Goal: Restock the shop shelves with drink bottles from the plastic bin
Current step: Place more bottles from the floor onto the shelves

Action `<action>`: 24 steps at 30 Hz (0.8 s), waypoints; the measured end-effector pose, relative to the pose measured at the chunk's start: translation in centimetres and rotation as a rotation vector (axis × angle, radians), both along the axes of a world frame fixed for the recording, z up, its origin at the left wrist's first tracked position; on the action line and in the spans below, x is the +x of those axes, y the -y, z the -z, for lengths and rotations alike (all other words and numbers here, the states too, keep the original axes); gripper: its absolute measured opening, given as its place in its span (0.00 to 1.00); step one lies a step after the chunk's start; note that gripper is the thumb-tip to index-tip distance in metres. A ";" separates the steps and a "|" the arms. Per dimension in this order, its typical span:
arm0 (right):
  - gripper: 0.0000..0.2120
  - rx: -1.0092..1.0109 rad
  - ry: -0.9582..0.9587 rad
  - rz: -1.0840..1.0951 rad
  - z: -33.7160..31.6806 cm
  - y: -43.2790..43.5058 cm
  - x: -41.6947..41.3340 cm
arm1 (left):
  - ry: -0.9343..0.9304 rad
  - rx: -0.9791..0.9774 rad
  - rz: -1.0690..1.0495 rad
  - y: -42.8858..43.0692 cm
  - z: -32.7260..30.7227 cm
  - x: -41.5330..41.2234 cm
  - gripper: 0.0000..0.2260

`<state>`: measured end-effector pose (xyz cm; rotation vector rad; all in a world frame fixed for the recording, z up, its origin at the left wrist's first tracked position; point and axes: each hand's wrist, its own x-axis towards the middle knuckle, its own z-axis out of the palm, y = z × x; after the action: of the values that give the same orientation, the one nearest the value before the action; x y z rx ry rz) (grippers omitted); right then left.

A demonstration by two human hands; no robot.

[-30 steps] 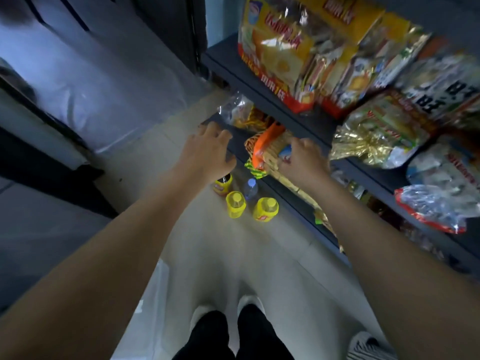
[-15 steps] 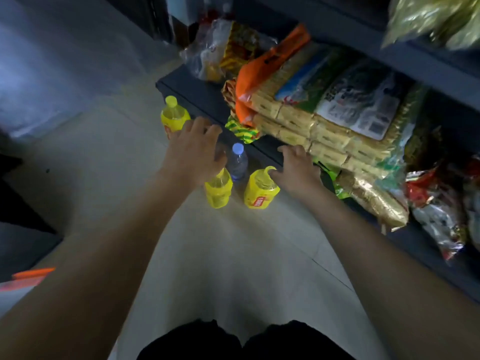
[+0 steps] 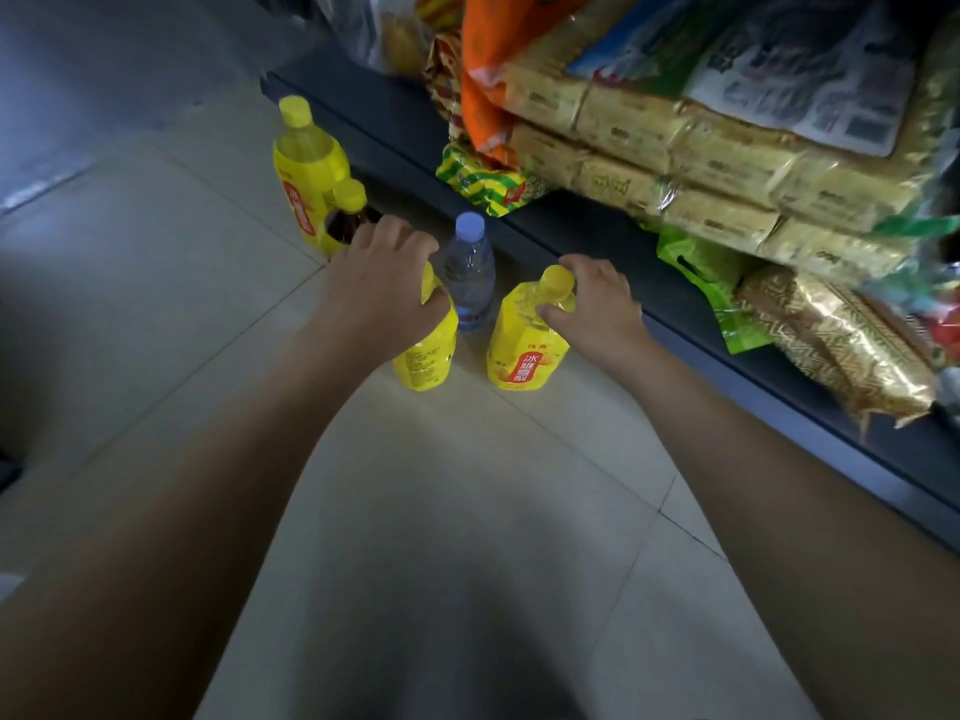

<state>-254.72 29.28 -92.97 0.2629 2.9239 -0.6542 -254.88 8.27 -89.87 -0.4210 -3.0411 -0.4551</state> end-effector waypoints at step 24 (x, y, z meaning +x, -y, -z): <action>0.13 -0.684 -0.154 0.270 2.1 0.1 -0.3 | 0.027 0.021 0.014 0.5 -0.6 -1.6 0.24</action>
<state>-254.98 29.22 -95.10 0.5384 2.6042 -1.7110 -256.50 7.77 -89.22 -0.4394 -3.0587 -0.4969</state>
